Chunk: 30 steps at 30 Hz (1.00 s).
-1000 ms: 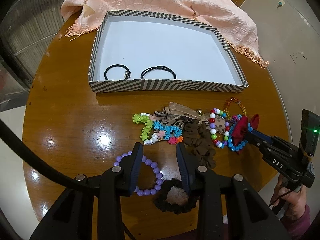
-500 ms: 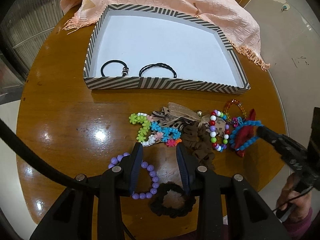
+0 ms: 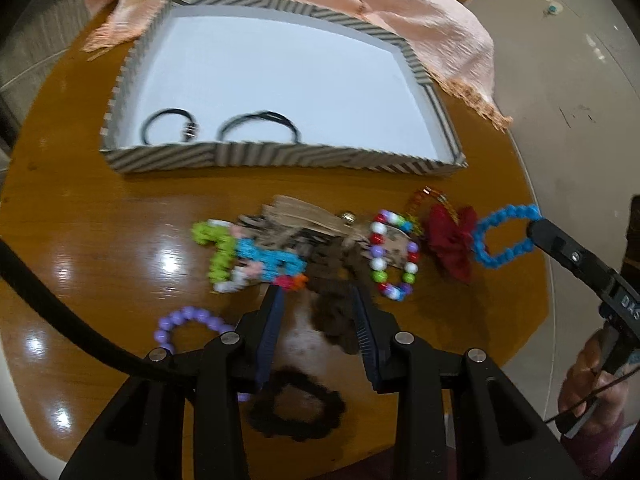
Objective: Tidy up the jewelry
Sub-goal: 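Grasp leopard-print bow scrunchie with left tool while right tool grasps blue bead bracelet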
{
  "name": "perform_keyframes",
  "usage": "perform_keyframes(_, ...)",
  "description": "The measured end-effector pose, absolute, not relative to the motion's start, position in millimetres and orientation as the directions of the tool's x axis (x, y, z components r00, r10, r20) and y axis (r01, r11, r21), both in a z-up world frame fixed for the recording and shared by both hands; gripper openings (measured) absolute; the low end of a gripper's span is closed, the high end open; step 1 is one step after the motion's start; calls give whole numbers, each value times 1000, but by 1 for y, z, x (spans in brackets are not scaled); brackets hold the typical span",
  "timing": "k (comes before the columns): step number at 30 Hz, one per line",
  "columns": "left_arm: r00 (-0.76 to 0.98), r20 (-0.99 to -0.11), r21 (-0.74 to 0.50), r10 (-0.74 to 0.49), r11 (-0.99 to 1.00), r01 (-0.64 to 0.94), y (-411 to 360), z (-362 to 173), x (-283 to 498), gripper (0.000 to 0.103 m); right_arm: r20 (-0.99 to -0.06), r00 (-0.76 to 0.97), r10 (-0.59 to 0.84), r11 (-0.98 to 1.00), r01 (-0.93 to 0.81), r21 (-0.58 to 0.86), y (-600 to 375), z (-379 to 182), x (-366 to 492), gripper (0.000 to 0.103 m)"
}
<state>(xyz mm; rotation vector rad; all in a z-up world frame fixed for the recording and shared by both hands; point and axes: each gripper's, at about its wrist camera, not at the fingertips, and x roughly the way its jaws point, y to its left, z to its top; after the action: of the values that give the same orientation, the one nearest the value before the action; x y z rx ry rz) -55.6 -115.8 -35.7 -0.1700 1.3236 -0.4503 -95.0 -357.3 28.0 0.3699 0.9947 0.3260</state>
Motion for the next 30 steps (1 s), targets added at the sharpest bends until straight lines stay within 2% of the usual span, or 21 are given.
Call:
perform_keyframes(4,123,-898,-384,-422,890,247,-133,-44,-59,43,-751,499,432,889,-95,449,-361,26,-95,9)
perform_keyframes(12,89,-925,-339,-368,910,240,-154,-67,-57,42,-762,483,432,891,-97,444,-367,23,-93,9)
perform_keyframes(14,96,-922,-342,-376,905,253,-156,-69,-56,23,-761,482,434,890,-95,446,-369,23,-92,9)
perform_keyframes(16,108,-919,-344,-380,904,255,-154,-68,-56,17,-758,483,439,887,-97,451,-370,23,-91,9)
perform_keyframes(30,291,-843,-374,-453,881,289,-117,13,-47,14,-720,502,480,870,-163,466,-353,36,-79,9)
